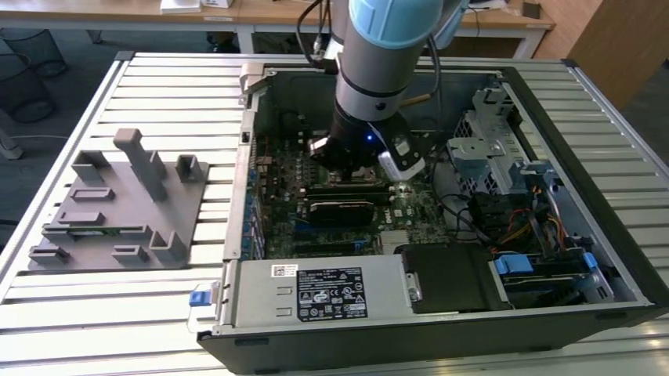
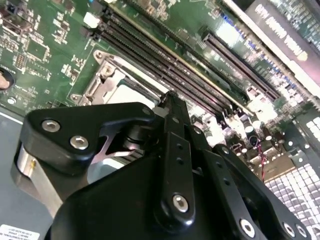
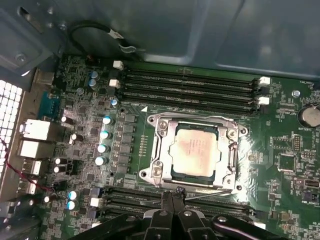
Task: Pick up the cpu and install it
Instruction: 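Install the second cpu locking lever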
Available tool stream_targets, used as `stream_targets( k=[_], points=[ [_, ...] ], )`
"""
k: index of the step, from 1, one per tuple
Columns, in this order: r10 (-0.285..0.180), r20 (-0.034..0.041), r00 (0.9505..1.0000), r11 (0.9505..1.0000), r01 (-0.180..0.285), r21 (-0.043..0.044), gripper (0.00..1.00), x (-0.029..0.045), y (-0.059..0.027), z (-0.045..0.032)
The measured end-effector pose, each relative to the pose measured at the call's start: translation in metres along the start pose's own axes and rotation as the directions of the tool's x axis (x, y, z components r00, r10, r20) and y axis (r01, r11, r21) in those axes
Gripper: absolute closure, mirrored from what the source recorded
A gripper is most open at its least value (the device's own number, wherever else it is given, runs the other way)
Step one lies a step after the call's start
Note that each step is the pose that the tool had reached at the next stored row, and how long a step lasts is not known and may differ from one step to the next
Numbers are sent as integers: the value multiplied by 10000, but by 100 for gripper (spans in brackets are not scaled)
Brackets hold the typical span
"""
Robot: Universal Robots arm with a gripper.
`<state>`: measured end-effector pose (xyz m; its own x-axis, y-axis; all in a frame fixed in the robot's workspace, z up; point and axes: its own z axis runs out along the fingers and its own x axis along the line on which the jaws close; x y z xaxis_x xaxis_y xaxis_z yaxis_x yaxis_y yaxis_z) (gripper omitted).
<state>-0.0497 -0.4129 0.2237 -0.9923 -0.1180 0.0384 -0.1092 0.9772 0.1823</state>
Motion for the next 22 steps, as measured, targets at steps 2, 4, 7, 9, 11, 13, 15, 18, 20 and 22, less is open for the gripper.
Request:
stream_targets(
  k=[2, 4, 7, 9, 11, 13, 15, 18, 20, 22],
  points=[
    [-3, 7, 10000, 10000, 3, -63, 89, 18, -28, 1],
    [-6, 12, 10000, 9999, 7, -112, 89, 29, -41, 6],
    [-11, 21, 10000, 9998, 11, -194, 89, 52, -58, 12],
    [-15, 31, 10000, 9996, 16, -273, 89, 58, -66, 24],
    [-16, 39, 10000, 9994, 17, -337, 89, 62, -69, 41],
    [-12, 45, 10000, 9993, 14, -386, 89, 71, -72, 62],
    [-9, 48, 10000, 9992, 11, -412, 89, 83, -84, 77],
    [7, 54, 10000, 9991, -5, -430, 89, 100, -99, 99],
    [22, 59, 10000, 9990, -19, -447, 89, 106, -106, 113],
    [43, 64, 10000, 9989, -40, -477, 89, 124, -110, 121]
  ],
)
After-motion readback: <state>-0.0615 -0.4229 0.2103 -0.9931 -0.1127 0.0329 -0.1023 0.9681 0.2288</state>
